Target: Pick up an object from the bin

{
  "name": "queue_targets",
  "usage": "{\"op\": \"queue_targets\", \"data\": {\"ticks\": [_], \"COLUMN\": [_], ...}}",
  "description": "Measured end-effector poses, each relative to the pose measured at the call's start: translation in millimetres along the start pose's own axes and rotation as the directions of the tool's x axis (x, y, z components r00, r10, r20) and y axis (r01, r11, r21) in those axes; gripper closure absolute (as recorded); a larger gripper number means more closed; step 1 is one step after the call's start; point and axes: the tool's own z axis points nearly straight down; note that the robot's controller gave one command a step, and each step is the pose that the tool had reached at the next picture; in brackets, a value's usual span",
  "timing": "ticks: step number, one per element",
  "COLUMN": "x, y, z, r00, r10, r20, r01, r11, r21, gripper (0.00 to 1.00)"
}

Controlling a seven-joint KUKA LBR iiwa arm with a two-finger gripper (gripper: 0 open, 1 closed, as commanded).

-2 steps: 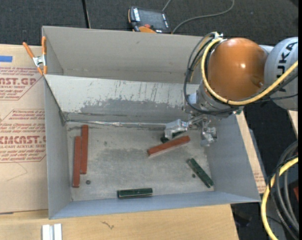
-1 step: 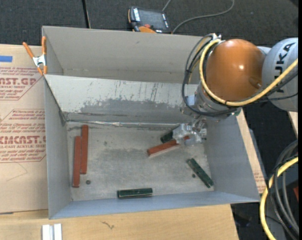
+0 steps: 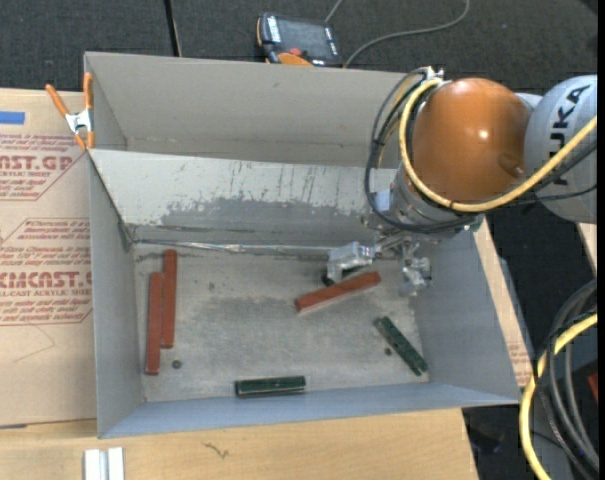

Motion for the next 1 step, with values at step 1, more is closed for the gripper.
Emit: {"op": "queue_targets", "data": {"ticks": [1], "x": [-15.1], "y": [1.1], "z": [92.1], "r00": [0.938], "r10": [0.347], "r20": [0.000], "r01": [-0.347], "r11": [0.938], "r21": [-0.001], "gripper": [0.00]}}
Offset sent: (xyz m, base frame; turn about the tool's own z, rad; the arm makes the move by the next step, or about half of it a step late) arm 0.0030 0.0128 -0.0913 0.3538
